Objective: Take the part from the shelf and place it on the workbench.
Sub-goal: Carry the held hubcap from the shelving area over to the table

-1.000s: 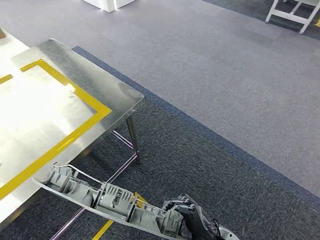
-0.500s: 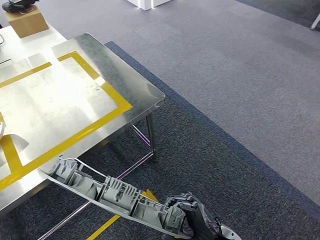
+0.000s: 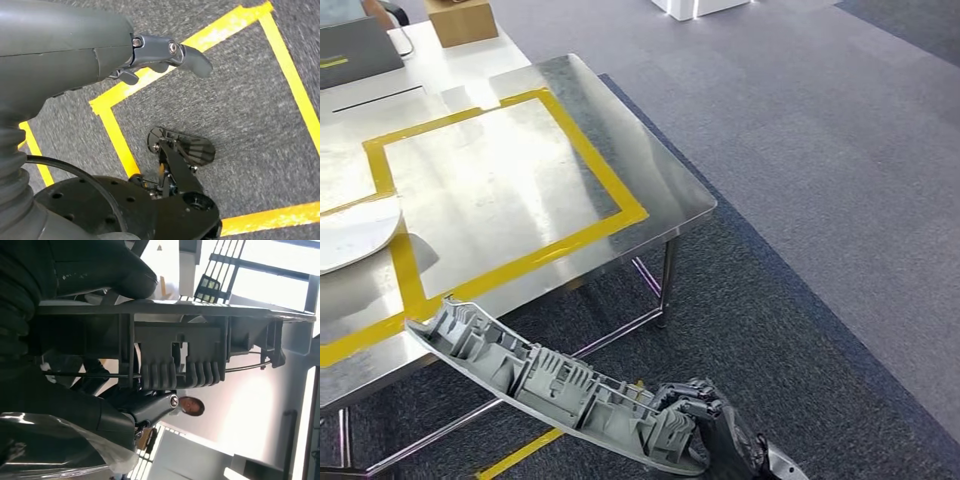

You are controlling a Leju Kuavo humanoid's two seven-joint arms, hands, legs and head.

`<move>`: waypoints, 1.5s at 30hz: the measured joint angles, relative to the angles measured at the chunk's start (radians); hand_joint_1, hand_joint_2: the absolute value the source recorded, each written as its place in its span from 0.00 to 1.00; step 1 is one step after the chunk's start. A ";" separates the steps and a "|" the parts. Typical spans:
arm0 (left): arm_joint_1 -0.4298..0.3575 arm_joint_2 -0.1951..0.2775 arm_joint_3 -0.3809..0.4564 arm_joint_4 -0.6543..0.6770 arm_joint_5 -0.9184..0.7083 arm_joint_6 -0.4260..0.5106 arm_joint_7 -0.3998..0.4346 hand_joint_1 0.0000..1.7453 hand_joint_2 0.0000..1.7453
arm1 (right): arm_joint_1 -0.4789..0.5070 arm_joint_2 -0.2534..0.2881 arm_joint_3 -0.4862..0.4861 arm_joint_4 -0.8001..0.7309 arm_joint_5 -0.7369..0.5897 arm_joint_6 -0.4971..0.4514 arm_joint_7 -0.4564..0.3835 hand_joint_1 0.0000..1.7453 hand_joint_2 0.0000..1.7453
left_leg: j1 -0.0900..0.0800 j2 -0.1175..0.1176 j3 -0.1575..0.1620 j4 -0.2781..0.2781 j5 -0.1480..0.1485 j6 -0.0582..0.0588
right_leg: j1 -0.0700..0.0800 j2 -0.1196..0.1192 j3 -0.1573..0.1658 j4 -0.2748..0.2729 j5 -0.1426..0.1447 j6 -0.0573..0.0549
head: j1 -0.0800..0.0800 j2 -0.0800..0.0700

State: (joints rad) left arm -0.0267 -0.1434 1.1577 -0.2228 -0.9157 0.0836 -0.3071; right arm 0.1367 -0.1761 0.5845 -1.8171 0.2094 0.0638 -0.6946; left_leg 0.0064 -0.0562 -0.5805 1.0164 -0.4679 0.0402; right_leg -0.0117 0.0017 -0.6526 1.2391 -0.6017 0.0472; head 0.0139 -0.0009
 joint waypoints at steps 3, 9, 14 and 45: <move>-0.001 -0.001 0.000 0.000 -0.004 -0.002 0.000 0.00 1.00 | -0.007 0.000 0.000 -0.005 0.000 -0.003 0.000 1.00 1.00 | -0.001 -0.039 -0.001 0.005 -0.002 -0.007 | -0.006 0.051 0.078 -0.187 0.092 -0.008 | 0.000 0.000; 0.002 0.001 0.000 0.000 -0.018 -0.003 -0.002 0.00 1.00 | -0.034 0.004 0.000 -0.023 0.006 -0.016 0.000 1.00 1.00 | 0.000 -0.026 -0.034 0.045 -0.022 -0.043 | -0.010 0.029 0.112 -0.240 0.096 -0.035 | -0.008 0.000; -0.002 0.000 0.000 0.000 -0.024 -0.006 -0.003 0.00 1.00 | -0.055 0.009 -0.001 -0.036 0.010 -0.030 0.000 1.00 1.00 | 0.004 0.044 -0.143 0.279 -0.116 -0.059 | -0.005 -0.045 0.121 -0.243 0.087 -0.046 | -0.015 0.000; -0.006 0.004 0.000 0.000 -0.049 -0.033 -0.029 0.00 1.00 | -0.118 0.071 -0.049 -0.049 0.031 -0.204 0.086 1.00 1.00 | 0.003 0.046 -0.152 0.279 -0.102 -0.062 | -0.004 -0.047 0.111 -0.234 0.085 -0.048 | -0.023 0.000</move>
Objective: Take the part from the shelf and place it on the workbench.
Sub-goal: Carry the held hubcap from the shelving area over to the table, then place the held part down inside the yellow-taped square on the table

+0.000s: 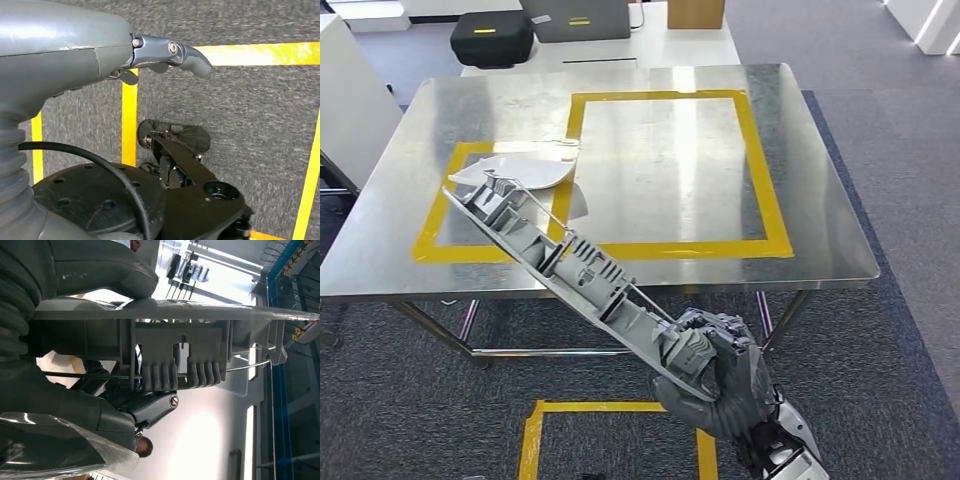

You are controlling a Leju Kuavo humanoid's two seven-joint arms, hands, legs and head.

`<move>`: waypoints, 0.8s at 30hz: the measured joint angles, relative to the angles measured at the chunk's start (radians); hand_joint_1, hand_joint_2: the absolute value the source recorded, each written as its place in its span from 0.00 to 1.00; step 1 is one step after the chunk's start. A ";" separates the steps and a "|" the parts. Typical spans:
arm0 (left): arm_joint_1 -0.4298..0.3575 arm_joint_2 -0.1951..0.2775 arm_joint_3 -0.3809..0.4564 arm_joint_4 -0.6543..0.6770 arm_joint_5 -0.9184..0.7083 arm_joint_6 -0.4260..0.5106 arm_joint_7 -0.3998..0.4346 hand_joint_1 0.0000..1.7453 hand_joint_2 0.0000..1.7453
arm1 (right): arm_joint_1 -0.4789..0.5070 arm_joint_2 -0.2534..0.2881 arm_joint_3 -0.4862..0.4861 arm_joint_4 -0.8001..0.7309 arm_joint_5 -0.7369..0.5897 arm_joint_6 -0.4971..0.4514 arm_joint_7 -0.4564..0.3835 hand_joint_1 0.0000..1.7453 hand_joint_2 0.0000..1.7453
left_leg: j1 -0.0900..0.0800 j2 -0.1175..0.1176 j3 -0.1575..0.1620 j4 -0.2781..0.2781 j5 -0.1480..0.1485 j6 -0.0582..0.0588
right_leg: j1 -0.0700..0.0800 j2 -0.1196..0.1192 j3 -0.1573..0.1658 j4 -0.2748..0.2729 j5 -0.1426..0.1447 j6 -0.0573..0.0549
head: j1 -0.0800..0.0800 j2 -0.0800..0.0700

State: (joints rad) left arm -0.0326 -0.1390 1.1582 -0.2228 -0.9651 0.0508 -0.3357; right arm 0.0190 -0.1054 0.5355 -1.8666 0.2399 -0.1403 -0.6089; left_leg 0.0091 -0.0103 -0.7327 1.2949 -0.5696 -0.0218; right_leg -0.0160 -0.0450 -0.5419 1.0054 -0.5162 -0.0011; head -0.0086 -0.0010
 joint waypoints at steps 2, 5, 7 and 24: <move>0.002 0.000 0.000 0.000 -0.001 -0.005 -0.006 0.00 1.00 | 0.001 0.005 -0.007 0.000 0.001 -0.004 0.005 1.00 1.00 | -0.002 0.017 0.059 -0.109 0.062 0.008 | 0.003 -0.022 0.007 0.000 -0.005 0.002 | 0.000 0.000; 0.000 0.003 0.000 0.000 -0.003 -0.012 -0.016 0.00 1.00 | 0.003 0.013 -0.021 0.000 -0.011 -0.007 0.007 1.00 1.00 | -0.017 0.064 0.137 -0.261 0.104 0.028 | 0.012 -0.049 0.014 0.001 -0.014 0.014 | 0.001 0.000; 0.001 0.004 0.000 0.000 -0.005 -0.015 -0.023 0.00 1.00 | 0.004 0.019 -0.033 -0.003 -0.028 -0.006 0.007 1.00 1.00 | -0.020 0.058 0.137 -0.269 0.101 0.036 | 0.014 -0.063 0.017 -0.002 -0.016 0.023 | 0.002 0.000; -0.001 0.007 0.012 0.000 -0.015 -0.012 -0.039 0.00 1.00 | 0.045 0.038 -0.102 -0.041 -0.051 0.006 0.003 1.00 1.00 | -0.010 -0.005 0.146 -0.261 0.081 0.026 | 0.002 0.047 -0.029 0.013 0.011 0.016 | 0.007 0.000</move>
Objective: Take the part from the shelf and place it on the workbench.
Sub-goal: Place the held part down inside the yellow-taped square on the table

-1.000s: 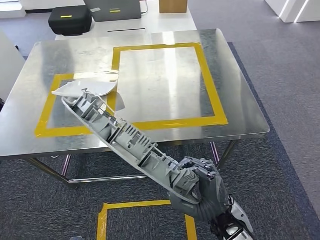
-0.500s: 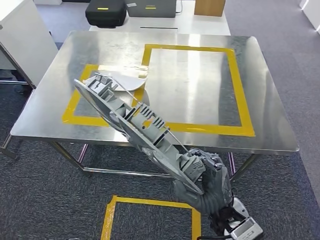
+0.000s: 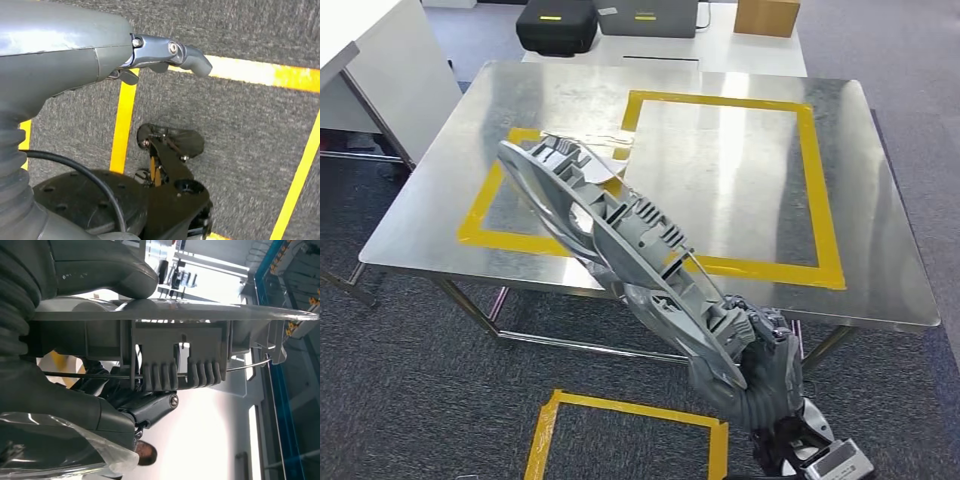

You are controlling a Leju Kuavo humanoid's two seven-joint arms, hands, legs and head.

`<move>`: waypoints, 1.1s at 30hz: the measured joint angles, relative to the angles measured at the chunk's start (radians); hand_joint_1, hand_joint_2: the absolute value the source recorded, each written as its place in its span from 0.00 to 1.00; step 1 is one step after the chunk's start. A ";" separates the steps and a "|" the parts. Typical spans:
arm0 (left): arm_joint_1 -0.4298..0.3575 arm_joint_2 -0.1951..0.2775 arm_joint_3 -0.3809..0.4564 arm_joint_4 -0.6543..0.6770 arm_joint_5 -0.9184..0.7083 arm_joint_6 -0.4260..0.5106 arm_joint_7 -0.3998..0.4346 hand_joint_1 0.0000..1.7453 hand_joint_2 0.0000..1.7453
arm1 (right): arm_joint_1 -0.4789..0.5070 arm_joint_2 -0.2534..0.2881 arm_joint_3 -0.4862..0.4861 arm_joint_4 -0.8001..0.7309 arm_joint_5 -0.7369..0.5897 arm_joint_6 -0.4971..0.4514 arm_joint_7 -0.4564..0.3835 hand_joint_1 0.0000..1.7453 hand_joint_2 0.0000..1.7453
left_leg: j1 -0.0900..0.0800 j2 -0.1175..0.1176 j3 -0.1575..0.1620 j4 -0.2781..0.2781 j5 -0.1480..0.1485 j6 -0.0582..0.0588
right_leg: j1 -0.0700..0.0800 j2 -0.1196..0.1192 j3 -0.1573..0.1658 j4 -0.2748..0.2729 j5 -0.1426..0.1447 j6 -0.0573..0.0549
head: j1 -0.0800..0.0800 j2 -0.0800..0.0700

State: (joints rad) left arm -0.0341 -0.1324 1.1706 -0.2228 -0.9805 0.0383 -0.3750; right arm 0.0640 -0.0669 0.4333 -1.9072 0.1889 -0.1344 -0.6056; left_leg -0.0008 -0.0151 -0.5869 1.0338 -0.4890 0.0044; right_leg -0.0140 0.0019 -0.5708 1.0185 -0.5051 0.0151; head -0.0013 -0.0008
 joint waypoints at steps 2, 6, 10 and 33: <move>-0.001 0.001 0.001 0.000 -0.003 0.000 -0.001 0.00 1.00 | 0.002 0.006 -0.008 -0.004 0.004 -0.009 -0.001 1.00 1.00 | 0.003 0.003 -0.030 0.072 -0.040 -0.011 | -0.004 -0.004 0.008 -0.003 -0.003 -0.011 | -0.006 0.000; 0.001 0.000 0.003 0.000 -0.004 -0.001 -0.002 0.00 1.00 | 0.008 0.017 -0.021 -0.007 0.012 -0.024 -0.002 1.00 1.00 | 0.007 0.005 -0.136 0.277 -0.103 -0.021 | -0.002 -0.007 0.021 -0.003 -0.014 -0.019 | -0.010 0.000; 0.001 0.002 0.004 0.000 -0.006 -0.001 -0.002 0.00 1.00 | 0.014 0.024 -0.031 -0.007 0.018 -0.034 -0.002 1.00 1.00 | 0.004 0.007 -0.054 0.076 0.023 -0.005 | -0.001 -0.005 0.042 -0.002 -0.032 -0.010 | -0.009 0.000; -0.001 0.001 0.006 0.000 -0.013 -0.003 -0.001 0.00 1.00 | 0.052 0.058 -0.111 -0.027 0.022 -0.125 0.021 1.00 1.00 | 0.003 0.004 0.000 0.087 -0.084 -0.013 | -0.004 -0.005 0.001 -0.002 0.001 -0.015 | -0.014 0.000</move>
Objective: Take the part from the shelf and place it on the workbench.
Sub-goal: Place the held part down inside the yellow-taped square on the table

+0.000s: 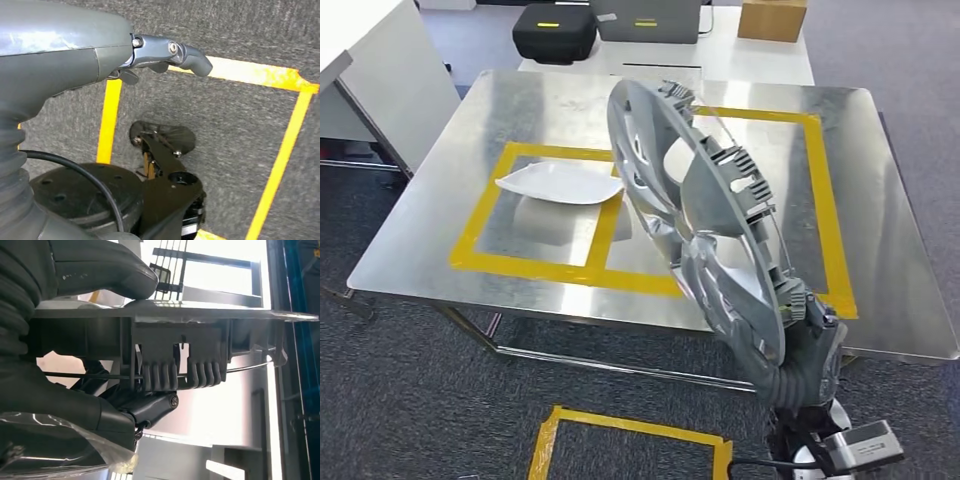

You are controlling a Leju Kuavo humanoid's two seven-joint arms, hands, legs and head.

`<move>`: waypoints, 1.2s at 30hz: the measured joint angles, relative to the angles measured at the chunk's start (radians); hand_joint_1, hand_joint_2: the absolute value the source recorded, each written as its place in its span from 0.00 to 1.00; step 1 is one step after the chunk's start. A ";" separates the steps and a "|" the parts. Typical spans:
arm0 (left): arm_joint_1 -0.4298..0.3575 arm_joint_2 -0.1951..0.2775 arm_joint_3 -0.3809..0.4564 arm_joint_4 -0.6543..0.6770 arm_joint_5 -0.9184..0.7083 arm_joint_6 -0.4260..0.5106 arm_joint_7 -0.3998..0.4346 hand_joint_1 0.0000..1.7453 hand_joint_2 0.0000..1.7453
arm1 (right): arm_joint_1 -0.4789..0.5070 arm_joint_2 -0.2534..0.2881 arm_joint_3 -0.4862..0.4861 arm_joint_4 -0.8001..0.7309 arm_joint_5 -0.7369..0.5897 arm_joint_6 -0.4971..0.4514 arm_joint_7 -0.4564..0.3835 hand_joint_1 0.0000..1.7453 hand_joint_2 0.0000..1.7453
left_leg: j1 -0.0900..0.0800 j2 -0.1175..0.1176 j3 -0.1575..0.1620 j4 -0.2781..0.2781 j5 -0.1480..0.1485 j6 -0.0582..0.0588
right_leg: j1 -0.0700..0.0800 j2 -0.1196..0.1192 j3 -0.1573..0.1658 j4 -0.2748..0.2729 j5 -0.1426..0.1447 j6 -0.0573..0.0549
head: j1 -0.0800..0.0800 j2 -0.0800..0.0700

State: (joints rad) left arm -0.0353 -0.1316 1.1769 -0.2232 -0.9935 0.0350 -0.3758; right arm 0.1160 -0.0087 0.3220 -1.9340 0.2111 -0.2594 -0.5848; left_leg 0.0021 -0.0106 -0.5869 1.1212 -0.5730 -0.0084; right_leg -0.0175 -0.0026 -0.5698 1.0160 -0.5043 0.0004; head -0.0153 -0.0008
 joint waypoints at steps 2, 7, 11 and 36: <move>0.001 0.000 0.000 0.000 -0.001 0.000 0.000 0.00 1.00 | 0.001 0.005 -0.004 -0.001 0.000 0.000 -0.001 1.00 1.00 | 0.004 0.001 -0.075 0.135 -0.048 -0.008 | 0.000 -0.001 0.009 0.000 -0.009 -0.005 | -0.002 0.000; 0.004 0.000 0.000 0.000 -0.001 0.000 0.000 0.00 1.00 | 0.008 0.009 -0.012 -0.002 0.000 0.000 0.000 1.00 1.00 | 0.006 0.003 -0.062 0.023 0.087 -0.003 | 0.001 0.002 0.045 -0.001 -0.038 0.004 | -0.003 0.000; 0.003 0.001 0.000 0.000 -0.002 0.000 0.000 0.00 1.00 | 0.007 0.011 -0.015 -0.004 0.000 0.000 -0.001 1.00 1.00 | -0.004 0.004 -0.022 -0.079 0.099 0.016 | 0.003 0.002 0.053 -0.006 -0.050 0.029 | -0.002 0.000; 0.004 0.004 0.004 0.000 -0.017 0.003 -0.004 0.00 1.00 | 0.043 0.028 -0.080 -0.027 -0.066 0.008 0.004 1.00 1.00 | 0.005 0.022 -0.082 0.131 -0.001 -0.006 | 0.008 0.025 0.012 0.006 -0.012 -0.007 | -0.003 0.000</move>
State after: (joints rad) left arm -0.0309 -0.1280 1.1810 -0.2235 -1.0101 0.0378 -0.3797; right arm 0.1589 0.0194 0.2420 -1.9613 0.1449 -0.2515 -0.5813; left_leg 0.0070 0.0110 -0.6691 1.2526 -0.5737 -0.0142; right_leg -0.0094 0.0225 -0.5579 1.0219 -0.5162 -0.0067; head -0.0186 -0.0009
